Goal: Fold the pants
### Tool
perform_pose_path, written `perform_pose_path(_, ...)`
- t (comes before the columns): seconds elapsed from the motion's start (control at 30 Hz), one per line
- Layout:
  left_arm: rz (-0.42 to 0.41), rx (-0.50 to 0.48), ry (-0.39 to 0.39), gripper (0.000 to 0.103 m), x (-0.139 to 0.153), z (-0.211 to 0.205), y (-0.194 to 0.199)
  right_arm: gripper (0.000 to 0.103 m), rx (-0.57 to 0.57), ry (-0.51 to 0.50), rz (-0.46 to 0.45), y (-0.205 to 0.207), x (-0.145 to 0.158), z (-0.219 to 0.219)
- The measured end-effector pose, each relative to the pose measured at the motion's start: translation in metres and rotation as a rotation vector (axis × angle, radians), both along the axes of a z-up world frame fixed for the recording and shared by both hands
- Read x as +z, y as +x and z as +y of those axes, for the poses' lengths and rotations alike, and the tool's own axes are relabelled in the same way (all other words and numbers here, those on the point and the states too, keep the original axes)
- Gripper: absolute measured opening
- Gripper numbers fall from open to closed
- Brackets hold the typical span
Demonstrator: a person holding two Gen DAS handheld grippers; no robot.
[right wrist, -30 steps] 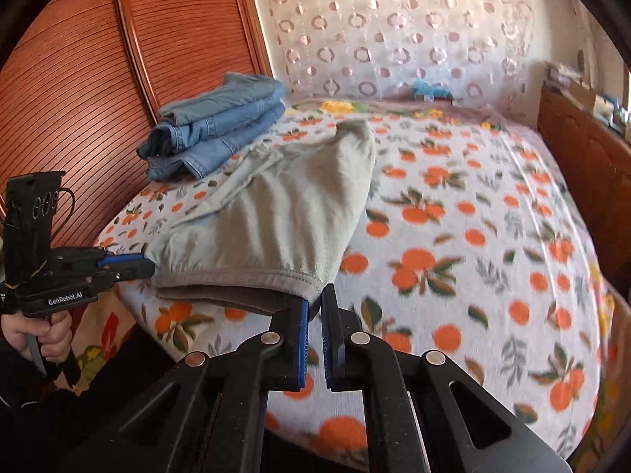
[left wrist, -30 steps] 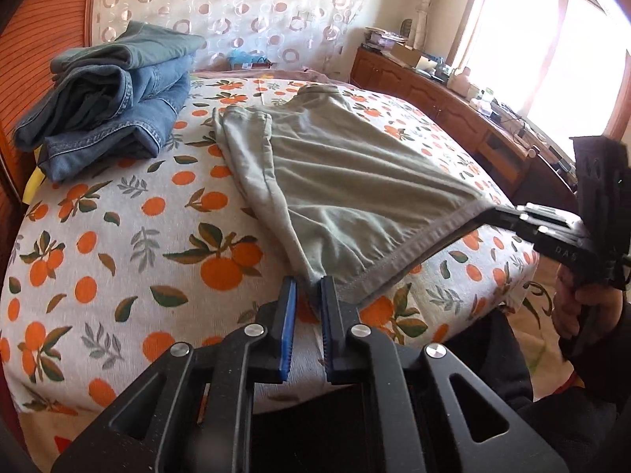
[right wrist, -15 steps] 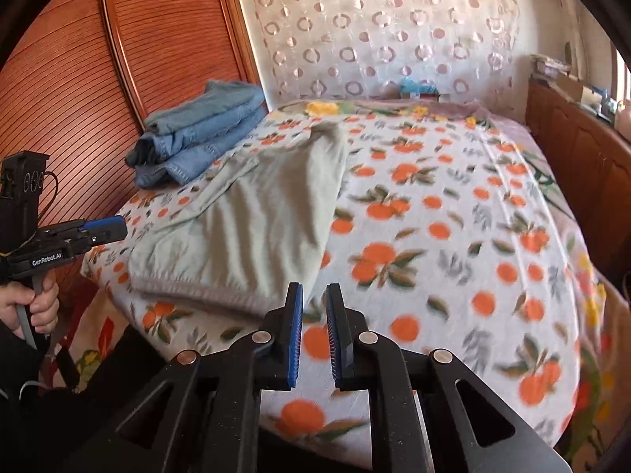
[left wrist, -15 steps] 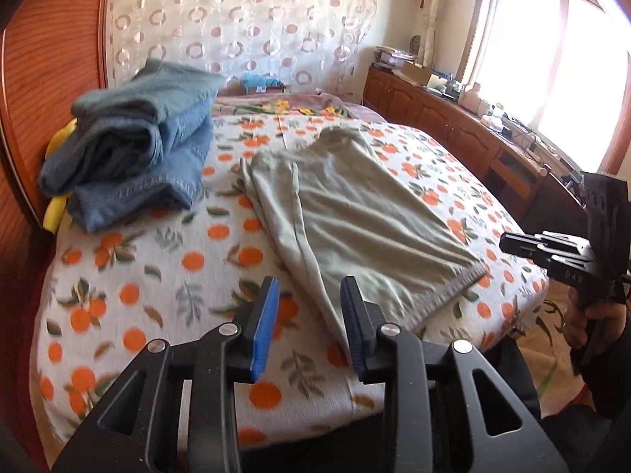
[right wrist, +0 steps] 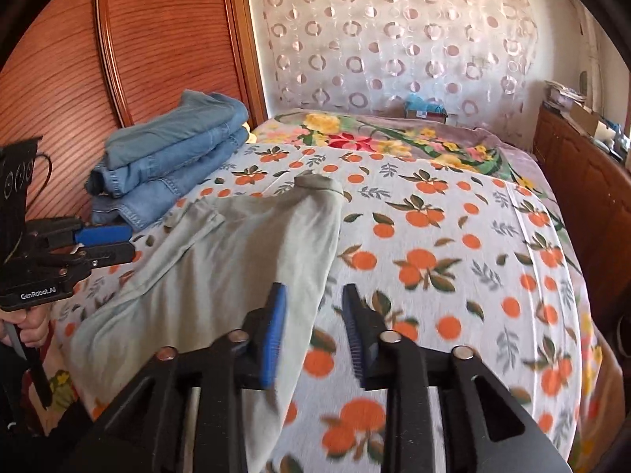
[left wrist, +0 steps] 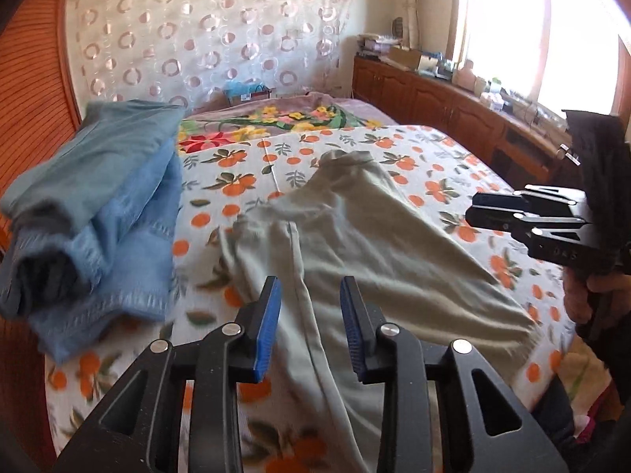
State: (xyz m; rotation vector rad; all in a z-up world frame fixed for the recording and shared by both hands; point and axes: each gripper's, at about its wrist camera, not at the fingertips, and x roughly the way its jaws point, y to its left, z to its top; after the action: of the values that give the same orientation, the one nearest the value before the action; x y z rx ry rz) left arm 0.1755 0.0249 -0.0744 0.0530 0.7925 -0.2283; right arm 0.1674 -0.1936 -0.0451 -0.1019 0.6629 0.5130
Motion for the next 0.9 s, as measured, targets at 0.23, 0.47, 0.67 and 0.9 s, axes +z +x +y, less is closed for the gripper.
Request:
perform_pose_path(0.23,0.054,-0.004,0.030,0.028,-0.019,-0.006,0.043,0.033,0.021,-0.041,-0.009,0.030,0.002,0.020)
perform_pose_path(0.47,0.101,0.014,0.074,0.028,-0.033,-0.010,0.062,0.033,0.028,-0.043,0.008,0.060,0.000,0.031)
perform_pose_path(0.67,0.082,0.033,0.034,0.004,-0.034,0.003,0.062,0.033,0.051,-0.026,0.057,0.083,-0.008,0.044)
perform_pose_path(0.9,0.054,0.070,-0.008,0.004,-0.025,0.020,0.055,0.033,0.064,-0.020,0.095,0.106,-0.014,0.058)
